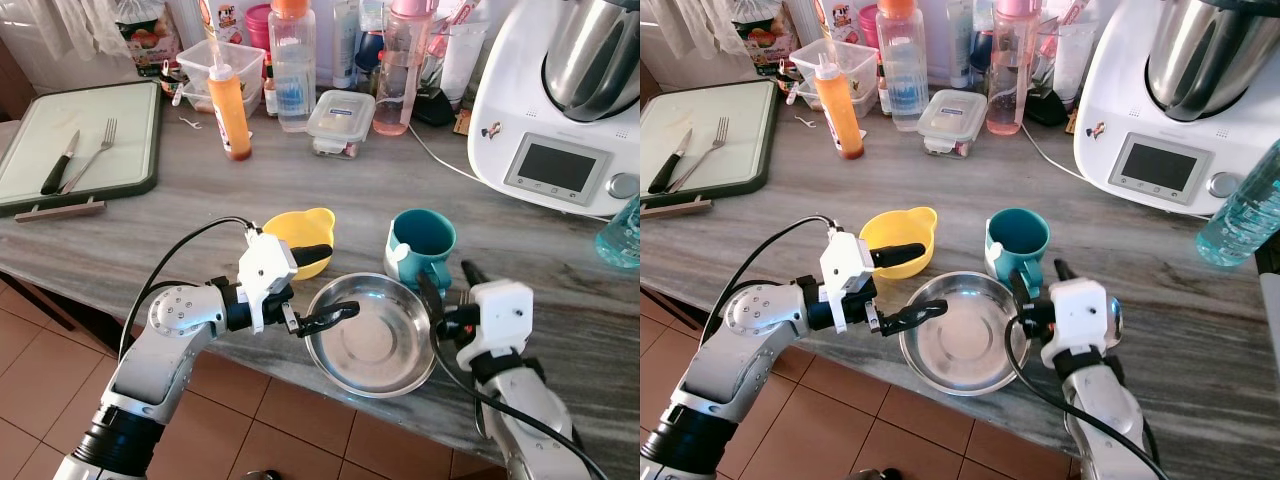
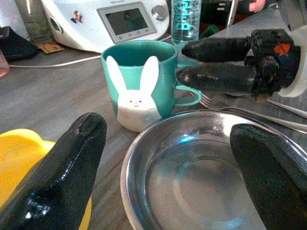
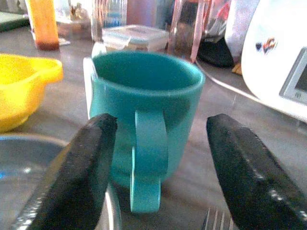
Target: Setting the table
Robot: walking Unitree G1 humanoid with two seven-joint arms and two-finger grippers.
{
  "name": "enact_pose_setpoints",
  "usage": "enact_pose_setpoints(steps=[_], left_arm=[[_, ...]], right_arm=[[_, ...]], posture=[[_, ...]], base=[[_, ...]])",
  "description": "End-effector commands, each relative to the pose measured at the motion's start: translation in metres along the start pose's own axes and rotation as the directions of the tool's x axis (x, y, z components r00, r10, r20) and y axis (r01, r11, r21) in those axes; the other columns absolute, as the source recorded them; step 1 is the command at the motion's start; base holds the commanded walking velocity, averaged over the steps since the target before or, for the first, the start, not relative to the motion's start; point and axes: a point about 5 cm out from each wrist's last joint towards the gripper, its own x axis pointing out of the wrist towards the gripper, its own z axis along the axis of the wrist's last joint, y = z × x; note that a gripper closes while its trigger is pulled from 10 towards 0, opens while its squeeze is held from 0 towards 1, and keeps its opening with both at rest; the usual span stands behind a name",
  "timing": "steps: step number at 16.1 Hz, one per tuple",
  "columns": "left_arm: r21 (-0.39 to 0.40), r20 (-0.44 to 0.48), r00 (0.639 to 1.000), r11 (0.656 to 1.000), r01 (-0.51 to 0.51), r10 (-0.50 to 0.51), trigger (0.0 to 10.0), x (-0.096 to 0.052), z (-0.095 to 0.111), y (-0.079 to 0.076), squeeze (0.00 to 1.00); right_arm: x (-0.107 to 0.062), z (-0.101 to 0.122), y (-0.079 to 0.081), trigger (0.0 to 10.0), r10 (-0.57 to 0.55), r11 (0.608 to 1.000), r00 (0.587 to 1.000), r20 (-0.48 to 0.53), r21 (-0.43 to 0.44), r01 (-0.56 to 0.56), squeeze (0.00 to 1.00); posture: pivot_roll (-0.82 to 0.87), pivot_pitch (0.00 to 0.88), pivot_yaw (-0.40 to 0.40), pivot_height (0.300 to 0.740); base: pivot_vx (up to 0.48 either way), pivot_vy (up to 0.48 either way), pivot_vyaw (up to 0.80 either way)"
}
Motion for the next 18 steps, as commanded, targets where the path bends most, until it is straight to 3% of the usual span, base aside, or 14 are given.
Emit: enact_pose_setpoints(steps=[1,12,14,16,18], left_arm=[[0.014,-0.006,1.0,1.0,0.013,-0.013,10.0,0.002,0.002,-0.002,0.0],[0.032,0.085,0.995,0.998,-0.047,0.044,10.0,0.011,0.019,0.011,0.0],[0.03,0.12,0.988,0.994,-0.103,0.099,10.0,0.014,0.026,0.02,0.0],[0.014,0.138,0.962,0.971,-0.241,0.236,10.0,0.015,0.027,0.03,0.0],[-0.002,0.187,0.894,0.91,-0.415,0.408,10.0,0.012,0.032,0.045,0.0]], right_arm=[[0.0,0.009,-0.001,10.0,-0.009,1.0,1.0,0.027,-0.012,0.009,1.0],[0.0,0.042,-0.002,10.0,-0.042,0.998,0.992,0.122,-0.041,0.047,1.0],[-0.001,0.046,0.0,10.0,-0.044,0.998,0.99,0.131,-0.034,0.049,1.0],[-0.002,0.048,-0.002,10.0,-0.076,0.996,0.988,0.136,-0.026,0.08,1.0],[-0.003,0.057,-0.007,10.0,-0.114,0.993,0.981,0.158,-0.014,0.118,1.0]], posture=[[0.11,0.124,0.028,0.74],[0.1,0.111,0.026,0.74],[0.1,0.107,0.023,0.74],[0.1,0.094,0.006,0.74],[0.1,0.085,-0.006,0.74]], base=[[0.0,0.0,0.0],[0.0,0.0,0.0],[0.0,0.0,0.0],[0.0,0.0,0.0],[0.0,0.0,0.0]])
